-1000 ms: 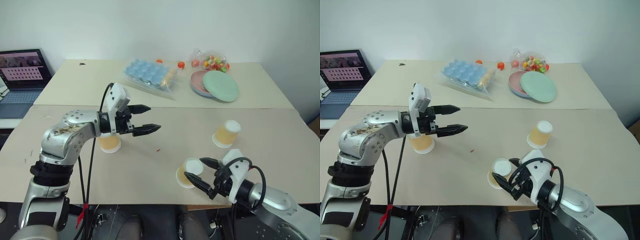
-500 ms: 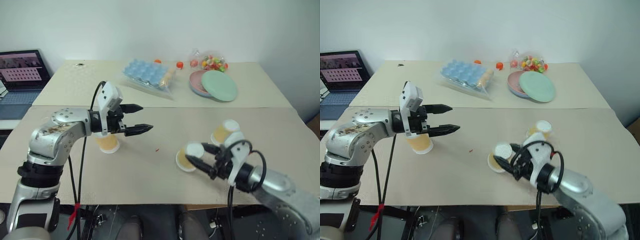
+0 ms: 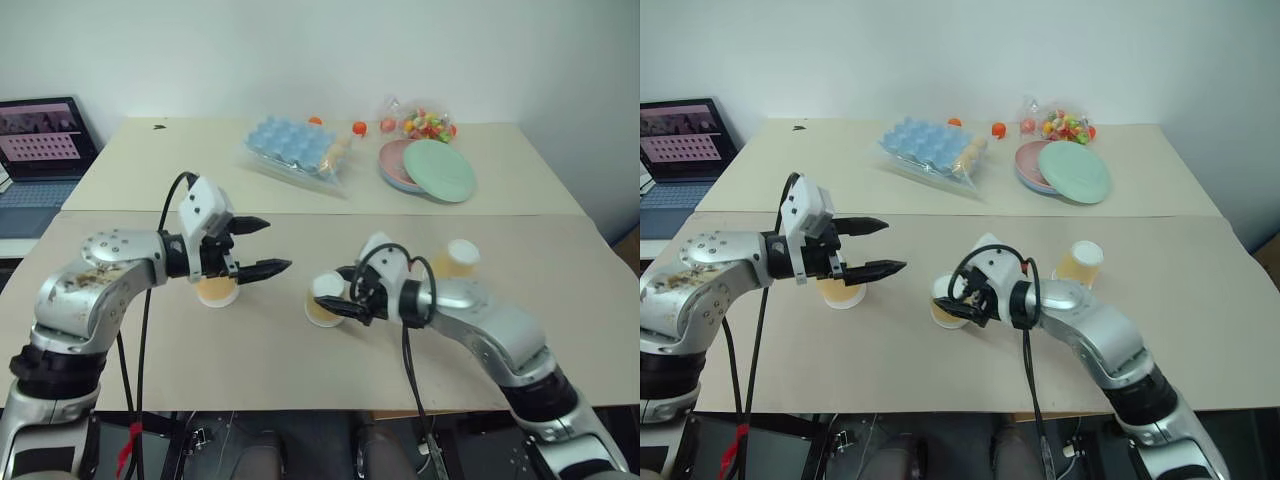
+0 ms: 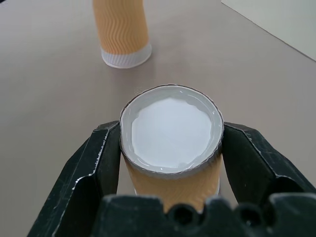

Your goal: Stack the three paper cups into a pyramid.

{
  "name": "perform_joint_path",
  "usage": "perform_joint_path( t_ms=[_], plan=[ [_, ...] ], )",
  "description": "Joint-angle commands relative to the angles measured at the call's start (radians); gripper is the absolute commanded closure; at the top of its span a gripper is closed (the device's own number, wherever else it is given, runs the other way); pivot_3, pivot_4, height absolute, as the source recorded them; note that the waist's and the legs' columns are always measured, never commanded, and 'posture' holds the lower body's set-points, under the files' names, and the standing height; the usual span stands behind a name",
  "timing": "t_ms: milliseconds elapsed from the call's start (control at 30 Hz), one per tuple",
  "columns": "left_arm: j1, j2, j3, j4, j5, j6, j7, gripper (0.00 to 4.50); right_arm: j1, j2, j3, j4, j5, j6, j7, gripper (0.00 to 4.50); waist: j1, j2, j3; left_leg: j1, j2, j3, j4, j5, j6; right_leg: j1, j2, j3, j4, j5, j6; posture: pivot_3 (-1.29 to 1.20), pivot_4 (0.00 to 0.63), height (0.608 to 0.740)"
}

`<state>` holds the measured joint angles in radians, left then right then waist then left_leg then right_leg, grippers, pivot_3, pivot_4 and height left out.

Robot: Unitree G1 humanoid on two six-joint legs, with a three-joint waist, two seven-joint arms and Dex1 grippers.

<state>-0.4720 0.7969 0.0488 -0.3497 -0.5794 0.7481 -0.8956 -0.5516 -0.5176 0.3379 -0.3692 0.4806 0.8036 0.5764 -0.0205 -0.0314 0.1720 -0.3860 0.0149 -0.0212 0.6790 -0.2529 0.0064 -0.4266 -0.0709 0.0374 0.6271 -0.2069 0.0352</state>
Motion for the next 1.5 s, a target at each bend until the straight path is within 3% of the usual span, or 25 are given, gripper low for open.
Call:
perform_joint_path(
  t_ms=[33,700,733,800,833,967,1200,1500],
  plan=[
    [0.03,0.008,0.066,-0.07,-0.025,0.018,0.04,0.0,-0.065,0.02,0.002,0.041,-0.035,-0.055,0.06,1.73,0.003,0.0,0.0,0.0,0.0,0.0,0.0,0.0,0.0,0.0,0.0,0.0,0.0,0.0,0.0,0.0,0.15,0.736],
    [0.133,0.031,0.144,-0.195,-0.094,0.082,0.125,0.0,-0.141,0.088,0.013,0.23,-0.162,-0.177,0.23,1.73,0.001,0.0,0.0,0.001,0.0,0.0,0.0,0.0,0.0,0.0,0.0,-0.001,0.002,0.0,-0.001,0.0,0.15,0.736],
    [0.133,0.032,0.144,-0.196,-0.097,0.084,0.128,0.0,-0.143,0.091,0.011,0.236,-0.165,-0.181,0.234,0.73,0.001,0.0,0.0,0.001,0.0,0.0,0.0,0.0,0.0,0.0,0.0,-0.001,0.002,0.0,-0.001,0.0,0.15,0.736],
    [0.133,0.033,0.142,-0.199,-0.102,0.086,0.133,0.0,-0.145,0.095,0.007,0.246,-0.171,-0.19,0.242,0.22,0.001,0.0,0.0,0.002,0.0,0.0,0.0,0.0,0.0,0.0,0.0,-0.001,0.002,0.0,-0.001,0.0,0.15,0.736],
    [0.132,0.033,0.141,-0.199,-0.104,0.086,0.135,0.0,-0.146,0.097,0.006,0.249,-0.174,-0.193,0.245,0.03,0.001,0.0,0.0,0.002,0.0,0.0,0.0,0.0,0.0,0.0,0.0,-0.001,0.002,0.0,-0.001,0.0,0.15,0.736],
    [0.117,0.029,0.125,-0.188,-0.101,0.083,0.137,0.0,-0.152,0.102,-0.015,0.257,-0.178,-0.2,0.249,0.03,0.002,0.0,0.0,0.001,0.0,0.0,0.0,0.0,0.0,0.0,0.0,-0.001,0.002,0.0,-0.001,0.0,0.15,0.736],
    [0.096,0.025,0.09,-0.156,-0.089,0.064,0.114,0.0,-0.158,0.091,-0.18,0.159,0.008,-0.023,0.285,0.03,0.003,0.0,0.0,0.001,0.0,0.0,0.0,0.0,0.0,0.0,0.0,-0.001,0.002,0.0,-0.001,0.0,0.15,0.736],
    [0.059,0.026,0.044,-0.119,-0.091,0.048,0.064,0.0,-0.128,-0.141,-0.491,0.002,0.273,0.232,0.285,0.03,0.009,0.0,0.0,0.0,-0.001,-0.001,0.0,0.0,0.0,0.001,-0.001,-0.002,0.0,0.0,-0.001,0.0,0.15,0.736]
  ],
)
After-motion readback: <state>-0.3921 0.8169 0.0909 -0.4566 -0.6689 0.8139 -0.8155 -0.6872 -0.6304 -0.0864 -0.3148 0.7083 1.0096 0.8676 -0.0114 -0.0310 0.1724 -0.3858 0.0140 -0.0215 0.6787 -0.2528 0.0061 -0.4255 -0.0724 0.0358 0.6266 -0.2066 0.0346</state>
